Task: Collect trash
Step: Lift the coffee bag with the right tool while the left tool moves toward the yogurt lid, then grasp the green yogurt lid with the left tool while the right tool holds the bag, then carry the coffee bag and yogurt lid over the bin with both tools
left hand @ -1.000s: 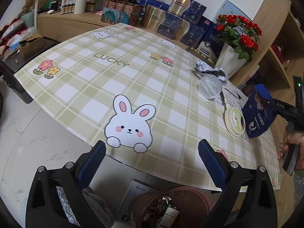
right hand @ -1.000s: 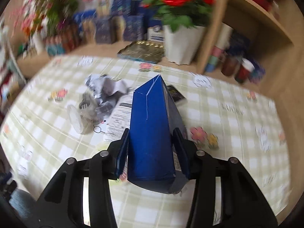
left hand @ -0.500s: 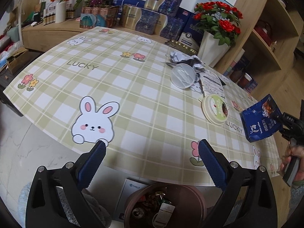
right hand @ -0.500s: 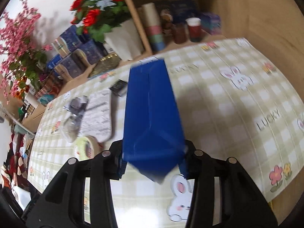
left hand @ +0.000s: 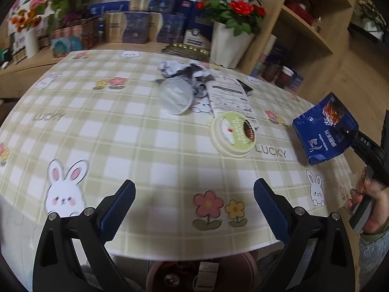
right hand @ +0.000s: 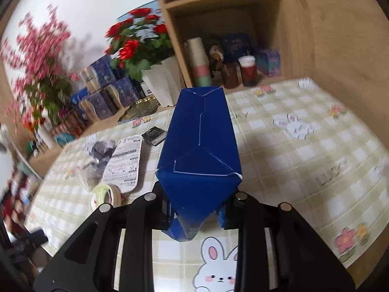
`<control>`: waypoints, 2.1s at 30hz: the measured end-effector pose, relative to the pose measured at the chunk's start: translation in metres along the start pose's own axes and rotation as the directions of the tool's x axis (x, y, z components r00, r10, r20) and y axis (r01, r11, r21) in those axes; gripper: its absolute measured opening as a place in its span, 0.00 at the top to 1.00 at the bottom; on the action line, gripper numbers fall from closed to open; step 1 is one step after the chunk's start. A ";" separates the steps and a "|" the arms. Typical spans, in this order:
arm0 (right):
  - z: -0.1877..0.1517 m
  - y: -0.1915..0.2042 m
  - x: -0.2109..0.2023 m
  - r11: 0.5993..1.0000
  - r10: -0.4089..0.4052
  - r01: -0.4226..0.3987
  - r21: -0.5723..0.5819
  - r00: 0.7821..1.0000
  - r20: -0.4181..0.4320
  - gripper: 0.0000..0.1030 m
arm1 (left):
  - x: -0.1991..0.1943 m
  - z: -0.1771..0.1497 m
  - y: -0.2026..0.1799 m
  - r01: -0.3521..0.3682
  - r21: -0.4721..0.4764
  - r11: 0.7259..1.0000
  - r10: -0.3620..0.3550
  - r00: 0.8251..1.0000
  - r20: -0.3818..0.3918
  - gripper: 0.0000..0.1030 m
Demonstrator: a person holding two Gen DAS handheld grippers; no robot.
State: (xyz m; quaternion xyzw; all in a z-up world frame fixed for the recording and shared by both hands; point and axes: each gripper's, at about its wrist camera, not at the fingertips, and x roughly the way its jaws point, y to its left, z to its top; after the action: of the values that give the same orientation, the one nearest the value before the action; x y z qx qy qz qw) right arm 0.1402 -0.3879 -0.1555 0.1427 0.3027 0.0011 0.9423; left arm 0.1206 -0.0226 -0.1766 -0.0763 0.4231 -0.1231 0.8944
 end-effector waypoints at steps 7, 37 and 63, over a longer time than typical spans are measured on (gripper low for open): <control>-0.007 0.013 -0.001 0.994 0.001 -0.004 -0.110 1.000 -0.023 0.72 | 0.054 0.029 -0.034 -0.006 0.075 0.997 0.011 0.998 -0.066 0.07; -0.033 0.020 -0.034 0.994 0.107 -0.107 0.016 0.994 -0.030 0.72 | 0.079 0.053 -0.063 -0.003 0.107 0.994 0.014 0.995 -0.103 0.19; -0.076 0.107 -0.101 0.954 0.275 -0.282 -0.102 0.958 -0.079 0.72 | -0.095 -0.043 -0.004 0.087 -0.037 0.996 -0.085 0.996 0.039 0.19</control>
State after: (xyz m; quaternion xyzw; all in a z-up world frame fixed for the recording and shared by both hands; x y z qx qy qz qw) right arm 0.0235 -0.2736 -0.1279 0.1307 0.3091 0.1555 0.9291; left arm 0.0290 -0.0004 -0.1326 -0.1141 0.4049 -0.1518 0.8944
